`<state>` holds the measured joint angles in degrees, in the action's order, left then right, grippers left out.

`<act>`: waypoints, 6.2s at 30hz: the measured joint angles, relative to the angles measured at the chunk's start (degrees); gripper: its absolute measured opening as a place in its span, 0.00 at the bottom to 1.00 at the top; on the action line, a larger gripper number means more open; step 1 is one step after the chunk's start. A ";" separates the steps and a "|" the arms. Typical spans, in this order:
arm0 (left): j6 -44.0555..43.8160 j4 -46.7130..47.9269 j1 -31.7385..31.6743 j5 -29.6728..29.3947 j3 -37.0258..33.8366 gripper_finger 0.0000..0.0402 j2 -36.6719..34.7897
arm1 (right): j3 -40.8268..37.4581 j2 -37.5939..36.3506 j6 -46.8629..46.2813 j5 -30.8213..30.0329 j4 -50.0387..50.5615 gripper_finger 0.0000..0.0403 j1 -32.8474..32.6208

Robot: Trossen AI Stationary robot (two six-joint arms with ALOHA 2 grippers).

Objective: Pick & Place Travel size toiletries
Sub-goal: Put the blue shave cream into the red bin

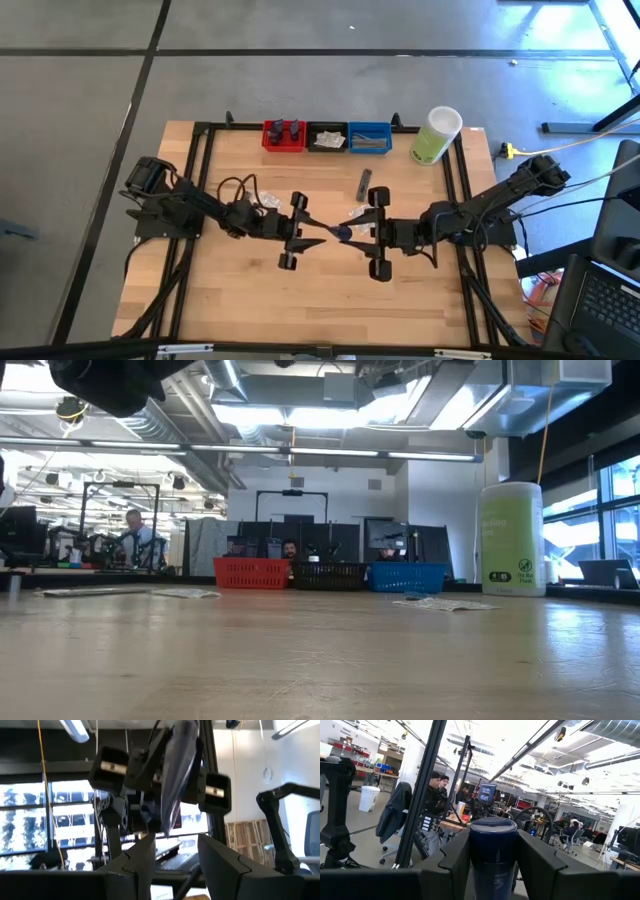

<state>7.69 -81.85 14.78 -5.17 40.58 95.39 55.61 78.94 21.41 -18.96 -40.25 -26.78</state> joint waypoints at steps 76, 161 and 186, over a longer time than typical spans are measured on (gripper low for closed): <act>-1.30 65.24 -2.57 -5.19 6.78 0.01 -26.34 | -0.14 -8.38 -53.62 -12.98 74.85 0.37 -7.50; 2.75 155.51 -42.60 -17.04 54.80 0.01 4.47 | -24.63 -41.10 -32.38 3.21 57.22 0.03 4.84; 7.66 171.89 -47.66 -10.47 85.42 0.01 27.20 | -24.62 -55.28 -30.59 2.07 68.81 0.01 6.11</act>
<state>15.35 90.04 -32.87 -15.64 125.99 122.60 30.99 23.66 -9.18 -16.88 28.56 -20.67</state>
